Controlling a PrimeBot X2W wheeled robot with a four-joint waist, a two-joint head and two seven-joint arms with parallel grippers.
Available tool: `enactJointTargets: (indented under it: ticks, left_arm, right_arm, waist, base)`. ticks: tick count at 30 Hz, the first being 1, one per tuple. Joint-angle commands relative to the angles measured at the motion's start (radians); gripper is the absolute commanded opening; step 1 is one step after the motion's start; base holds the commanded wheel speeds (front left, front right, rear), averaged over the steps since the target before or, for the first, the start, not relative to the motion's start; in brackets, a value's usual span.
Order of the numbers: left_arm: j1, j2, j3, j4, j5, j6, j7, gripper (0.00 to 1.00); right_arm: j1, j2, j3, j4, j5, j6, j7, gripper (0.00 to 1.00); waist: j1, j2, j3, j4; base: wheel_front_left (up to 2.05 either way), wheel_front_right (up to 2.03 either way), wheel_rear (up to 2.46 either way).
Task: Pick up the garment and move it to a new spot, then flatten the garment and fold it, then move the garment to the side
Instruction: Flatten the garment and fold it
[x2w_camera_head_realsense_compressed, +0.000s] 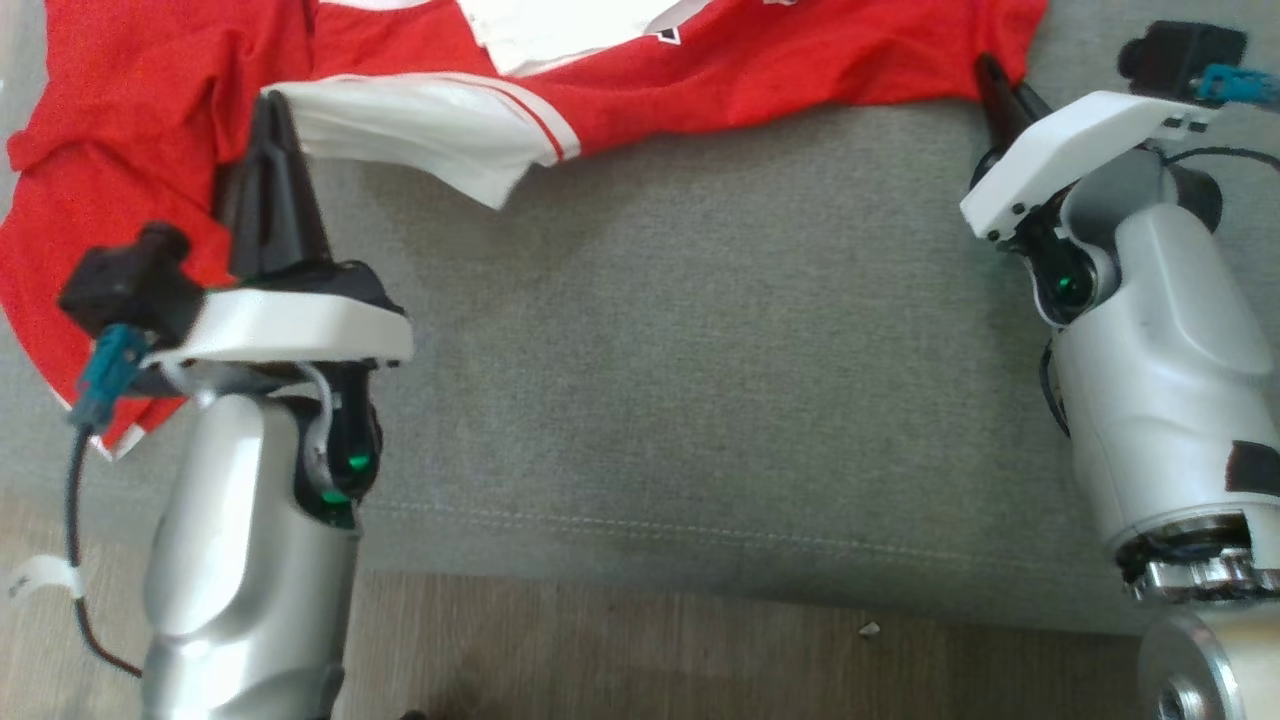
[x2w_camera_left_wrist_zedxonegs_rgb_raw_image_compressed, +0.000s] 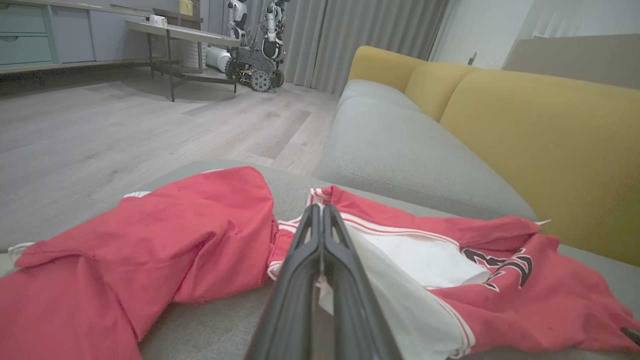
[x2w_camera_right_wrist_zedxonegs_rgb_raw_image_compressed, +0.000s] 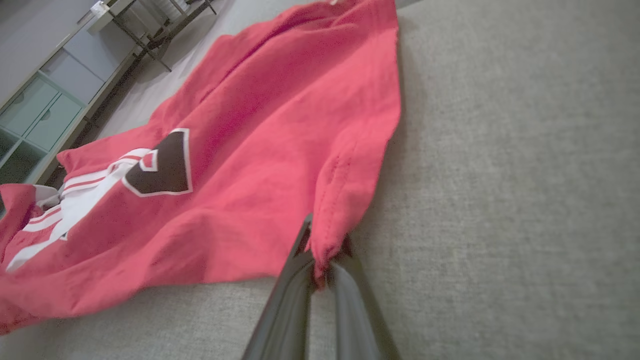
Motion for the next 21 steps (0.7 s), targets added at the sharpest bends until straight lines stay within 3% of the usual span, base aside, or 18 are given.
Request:
enactJointTargets:
  ticks: [1,9,21]
  left_arm:
    - [-0.032,0.019,0.043,-0.044,0.000,0.002,-0.005,0.00]
    - [-0.050,0.019,0.120,-0.103,0.020,-0.025,-0.005,0.00]
    - [-0.116,0.032,0.178,-0.194,0.041,-0.072,-0.005,0.00]
  right_arm:
    - [0.000,0.008,0.034,-0.035,0.006,0.006,-0.017,0.00]
    - [0.015,-0.073,0.189,-0.172,0.103,0.006,-0.039,0.00]
    - [0.019,-0.215,0.312,-0.397,0.251,0.006,0.096,0.00]
  waist:
    - [0.0000,0.0000,-0.010,-0.009]
    - [0.0000,0.0000,-0.111,-0.072]
    - [0.0000,0.0000,-0.313,-0.135]
  base:
    - [0.00,0.00,0.00]
    - [0.00,0.00,0.00]
    - [0.00,0.00,0.00]
